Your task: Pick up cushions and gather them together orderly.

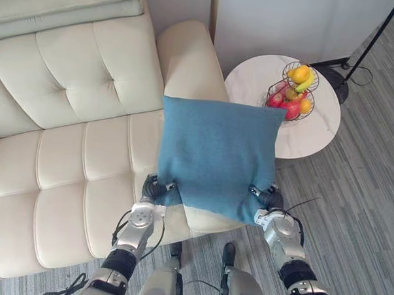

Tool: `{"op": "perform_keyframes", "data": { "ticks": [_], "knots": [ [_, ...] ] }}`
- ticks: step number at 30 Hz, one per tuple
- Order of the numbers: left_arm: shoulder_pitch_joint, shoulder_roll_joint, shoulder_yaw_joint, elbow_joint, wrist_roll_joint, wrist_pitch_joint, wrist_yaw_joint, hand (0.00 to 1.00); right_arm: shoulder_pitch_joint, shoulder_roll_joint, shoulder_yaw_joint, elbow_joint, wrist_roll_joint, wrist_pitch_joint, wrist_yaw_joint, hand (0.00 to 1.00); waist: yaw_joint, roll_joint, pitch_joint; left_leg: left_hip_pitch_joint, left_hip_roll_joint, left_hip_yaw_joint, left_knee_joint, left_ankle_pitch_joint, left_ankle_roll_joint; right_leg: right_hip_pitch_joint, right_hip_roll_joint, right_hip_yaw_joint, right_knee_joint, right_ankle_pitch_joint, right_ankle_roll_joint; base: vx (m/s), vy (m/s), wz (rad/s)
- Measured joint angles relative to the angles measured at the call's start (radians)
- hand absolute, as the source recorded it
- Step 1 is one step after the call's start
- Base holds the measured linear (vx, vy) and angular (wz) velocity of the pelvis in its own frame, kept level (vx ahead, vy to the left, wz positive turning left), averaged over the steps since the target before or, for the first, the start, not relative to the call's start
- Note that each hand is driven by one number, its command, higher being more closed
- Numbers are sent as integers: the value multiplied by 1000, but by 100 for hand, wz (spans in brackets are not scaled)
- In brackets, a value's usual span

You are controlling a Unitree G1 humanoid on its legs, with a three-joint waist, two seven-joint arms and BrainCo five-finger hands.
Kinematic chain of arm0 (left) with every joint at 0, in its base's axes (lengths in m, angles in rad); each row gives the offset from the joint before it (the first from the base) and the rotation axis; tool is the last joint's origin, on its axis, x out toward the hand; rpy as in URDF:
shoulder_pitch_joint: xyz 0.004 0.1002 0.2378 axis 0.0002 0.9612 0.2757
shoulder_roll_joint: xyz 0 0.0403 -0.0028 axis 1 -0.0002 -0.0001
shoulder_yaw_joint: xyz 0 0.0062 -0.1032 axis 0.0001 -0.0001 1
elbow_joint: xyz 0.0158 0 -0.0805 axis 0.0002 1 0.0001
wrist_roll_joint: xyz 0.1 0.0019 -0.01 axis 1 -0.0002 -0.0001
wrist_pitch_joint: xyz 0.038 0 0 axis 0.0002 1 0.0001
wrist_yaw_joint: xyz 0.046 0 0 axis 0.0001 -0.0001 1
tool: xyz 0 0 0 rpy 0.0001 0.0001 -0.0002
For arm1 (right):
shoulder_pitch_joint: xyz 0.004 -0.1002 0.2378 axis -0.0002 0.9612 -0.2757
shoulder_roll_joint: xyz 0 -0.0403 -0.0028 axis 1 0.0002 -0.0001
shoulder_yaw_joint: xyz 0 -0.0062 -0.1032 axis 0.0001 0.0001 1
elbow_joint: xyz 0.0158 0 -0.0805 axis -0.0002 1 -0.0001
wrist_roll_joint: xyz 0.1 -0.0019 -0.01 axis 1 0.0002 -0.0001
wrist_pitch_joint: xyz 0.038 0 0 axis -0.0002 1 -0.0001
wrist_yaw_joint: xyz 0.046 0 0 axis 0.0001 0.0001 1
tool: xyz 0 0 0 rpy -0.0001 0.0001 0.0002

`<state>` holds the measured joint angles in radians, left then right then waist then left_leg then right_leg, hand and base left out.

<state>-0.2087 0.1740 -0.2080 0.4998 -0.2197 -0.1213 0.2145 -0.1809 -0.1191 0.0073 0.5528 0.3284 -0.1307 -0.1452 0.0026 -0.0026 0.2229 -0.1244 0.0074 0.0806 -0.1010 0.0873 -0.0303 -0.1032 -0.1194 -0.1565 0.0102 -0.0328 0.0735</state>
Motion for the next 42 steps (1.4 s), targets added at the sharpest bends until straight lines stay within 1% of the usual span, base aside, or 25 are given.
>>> {"op": "perform_keyframes", "data": {
  "ticks": [4, 10, 12, 14, 16, 18, 19, 20, 21, 26, 27, 29, 30, 31, 32, 33, 34, 35, 36, 37, 38, 39, 40, 41, 42],
  "knots": [
    [38, 0, -11, -87, -9, -1, -3, 100, 45, 1, -1, -50, 2, 1, 20, 100, -3, 0, 0, 28, -1, -7, 0, 0, 0, 36, -2, -6, -6, 0, 0, 37, 0, 6],
    [140, 0, -26, -219, -20, 0, -5, 100, 162, 19, -2, -203, -3, 5, 29, 100, -6, 2, -6, 73, 0, -18, 0, 0, 0, 90, -3, -24, -14, 0, 0, -31, 0, 7],
    [195, -3, -36, -286, -20, 0, -8, 100, 227, 29, -2, -276, -14, 5, 33, 100, -6, 9, -21, 77, 1, -33, 0, -1, 0, 98, -3, -24, -14, -1, 0, -82, 5, 8],
    [229, -2, -42, -335, -20, 1, -9, 100, 269, 35, -1, -331, -24, 6, 35, 100, -5, 14, -25, 87, 1, -37, 0, -4, -2, 109, -3, -23, -13, -2, 1, -98, 12, 5],
    [262, -4, -47, -376, -20, 1, -13, 100, 313, 38, 2, -389, -43, 8, 36, 100, -4, 21, -39, 92, 1, -39, 0, -6, -2, 115, -2, -23, -12, -2, 1, -110, 17, 3],
    [329, -14, -48, -447, -20, 1, -22, 100, 374, 40, 12, -471, -61, 9, 38, 100, -3, 27, -69, 107, 0, -38, -1, -8, -3, 125, -3, -19, -6, -4, 1, -82, 21, -2],
    [364, -20, -50, -480, -20, 1, -22, 100, 406, 40, 21, -508, -71, 9, 38, 100, -3, 28, -95, 109, 1, -38, -1, -15, -7, 123, -3, -18, 1, -7, 1, -54, 15, -1],
    [373, -22, -50, -489, -22, 1, -22, 100, 415, 40, 24, -519, -73, 9, 38, 100, -3, 28, -103, 109, 1, -38, -1, -15, -7, 123, -3, -18, 2, -7, 1, -45, 8, -1],
    [404, -33, -50, -517, -39, 1, -22, 100, 449, 40, 38, -566, -74, 8, 38, 100, -2, 30, -135, 111, 2, -37, -1, -15, -7, 123, -3, -17, 4, -7, 1, 0, 0, 0],
    [427, -41, -52, -557, -59, -1, -22, 100, 472, 39, 43, -624, -85, 3, 38, 100, 3, 34, -173, 126, 3, -39, 0, -14, -9, 140, -3, -19, 9, -8, 1, -31, -1, 3],
    [429, -42, -53, -560, -60, -1, -22, 100, 475, 38, 44, -630, -98, 1, 36, 100, 8, 34, -177, 118, 2, -49, 2, -13, -10, 141, -3, -29, 18, -14, 2, -62, -11, 32],
    [427, -43, -56, -565, -60, -1, -22, 100, 481, 38, 45, -651, -115, 1, 27, 100, 5, 29, -173, 86, -2, -79, 38, -14, -11, 133, -9, -60, 49, -29, 1, -67, -12, 58],
    [426, -49, -57, -571, -67, -1, -22, 100, 477, 36, 45, -667, -133, 1, 13, 100, 8, 28, -174, 34, -6, -113, 81, -21, -23, 102, -16, -102, 94, -48, -4, -78, -18, 68],
    [426, -53, -57, -576, -69, -1, -21, 100, 471, 34, 45, -671, -135, 1, 8, 100, 10, 29, -175, 10, -6, -123, 98, -26, -28, 82, -18, -117, 120, -57, -6, -127, -29, 90],
    [426, -61, -57, -590, -71, -2, -20, 100, 450, 29, 44, -672, -137, 1, -3, 100, 11, 34, -178, -51, 3, -127, 126, -51, -27, 39, -21, -158, 161, -62, -9, -154, -42, 104],
    [416, -71, -58, -587, -78, -2, -20, 100, 431, 25, 38, -669, -155, 2, -23, 100, 11, 37, -175, -96, 19, -78, 148, -100, -23, 30, -37, -213, 156, -60, -12, -130, 0, 112],
    [412, -76, -60, -582, -79, -2, -20, 100, 424, 23, 33, -665, -158, 2, -26, 100, 10, 34, -176, -105, 21, -50, 153, -122, -10, 31, -50, -234, 150, -59, -14, -89, 55, 112],
    [403, -77, -65, -565, -87, -3, -20, 100, 385, 11, 28, -625, -167, 0, -36, 100, 10, 15, -164, -125, 43, 52, 233, -136, 31, 33, -88, -265, 146, -56, -16, -61, 96, 86],
    [395, -80, -69, -533, -99, -3, -20, 100, 354, -5, 27, -584, -174, 2, -43, 100, 8, 17, -166, -127, 76, 137, 323, -142, 47, 37, -122, -288, 158, -55, -14, -51, 85, 71],
    [395, -81, -69, -523, -100, -4, -20, 100, 347, -12, 27, -572, -175, 3, -45, 100, 7, 16, -166, -123, 94, 165, 352, -144, 48, 40, -133, -297, 160, -53, -11, -38, 115, 67],
    [394, -85, -78, -497, -109, -4, -20, 100, 344, -27, 27, -555, -177, 4, -50, 100, 2, 37, -176, -99, 161, 234, 405, -154, 32, 57, -146, -317, 151, -41, 8, -20, 194, 56],
    [393, -94, -90, -476, -117, -4, -20, 100, 341, -43, 24, -529, -179, 4, -52, 100, 1, 67, -192, -67, 212, 259, 399, -146, 20, 68, -145, -334, 141, -29, 28, 0, 231, 50],
    [392, -97, -97, -469, -117, -4, -20, 100, 339, -47, 19, -518, -180, 5, -52, 100, 0, 77, -199, -53, 221, 259, 381, -157, -9, 67, -146, -337, 139, -24, 36, 14, 374, 43],
    [376, -93, -111, -452, -117, -4, -21, 100, 322, -35, -8, -471, -196, 7, -53, 100, -5, 84, -209, -44, 190, 240, 317, -150, -97, 67, -166, -343, 122, 8, 58, 5, 415, 46],
    [357, -80, -124, -437, -117, -4, -21, 100, 315, -20, -25, -442, -206, 16, -54, 100, -14, 66, -207, -42, 148, 229, 277, -128, -79, 65, -192, -361, 95, 63, 46, -5, 358, 50]
  ]
}}
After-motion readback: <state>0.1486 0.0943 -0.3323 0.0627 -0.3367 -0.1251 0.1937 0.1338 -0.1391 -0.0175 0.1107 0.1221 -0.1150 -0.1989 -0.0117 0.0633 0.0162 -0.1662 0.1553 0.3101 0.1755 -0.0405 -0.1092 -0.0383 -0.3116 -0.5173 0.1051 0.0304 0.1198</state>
